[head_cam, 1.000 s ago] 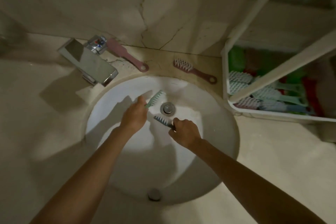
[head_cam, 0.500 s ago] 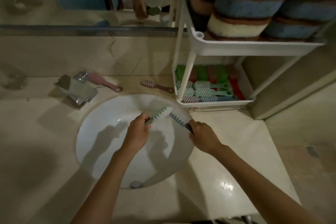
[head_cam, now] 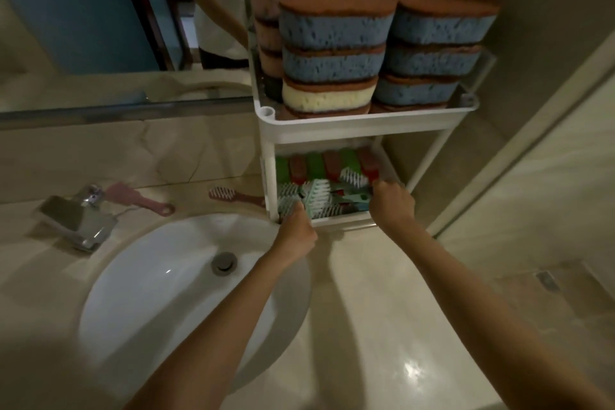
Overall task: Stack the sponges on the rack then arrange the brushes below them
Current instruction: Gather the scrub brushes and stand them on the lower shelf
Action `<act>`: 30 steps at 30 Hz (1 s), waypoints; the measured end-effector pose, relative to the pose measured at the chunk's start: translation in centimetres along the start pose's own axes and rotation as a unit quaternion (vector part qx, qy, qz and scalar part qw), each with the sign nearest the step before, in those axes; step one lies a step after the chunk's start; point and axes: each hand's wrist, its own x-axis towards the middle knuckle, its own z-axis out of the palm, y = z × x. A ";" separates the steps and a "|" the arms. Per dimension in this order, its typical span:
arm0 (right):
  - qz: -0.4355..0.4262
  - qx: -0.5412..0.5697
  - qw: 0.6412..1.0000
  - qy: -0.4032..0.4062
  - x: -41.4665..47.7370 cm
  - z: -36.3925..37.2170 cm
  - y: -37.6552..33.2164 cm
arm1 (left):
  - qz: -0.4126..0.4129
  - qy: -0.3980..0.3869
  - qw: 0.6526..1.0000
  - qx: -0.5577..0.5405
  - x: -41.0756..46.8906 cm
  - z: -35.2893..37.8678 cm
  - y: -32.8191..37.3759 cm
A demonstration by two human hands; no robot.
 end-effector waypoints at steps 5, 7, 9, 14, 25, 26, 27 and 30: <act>-0.006 -0.051 0.998 -0.027 4.5 -0.4 -0.7 | -0.041 0.043 0.994 -0.090 2.4 0.0 1.6; -0.004 -0.040 0.998 -0.042 5.9 0.2 -0.3 | -0.060 0.057 0.989 -0.124 3.2 -0.2 1.6; -0.002 -0.022 0.998 -0.059 6.9 1.0 0.1 | -0.079 0.070 0.981 -0.163 3.8 -0.3 1.5; -0.033 -0.058 0.994 -0.081 8.7 2.7 0.2 | -0.095 0.080 0.966 -0.229 4.7 -0.3 1.1; -0.024 0.168 0.985 0.010 6.6 3.6 -0.4 | -0.039 0.121 0.963 -0.239 4.5 0.9 0.4; 0.004 0.271 0.963 -0.016 5.8 3.3 -1.2 | -0.020 0.128 0.967 -0.219 4.5 1.1 0.4; 0.037 0.386 0.920 -0.064 5.0 3.1 -2.1 | -0.004 0.130 0.972 -0.193 4.3 1.3 0.5; 0.095 0.554 0.810 -0.166 3.4 3.3 -3.6 | 0.040 0.108 0.988 -0.104 3.9 2.1 1.1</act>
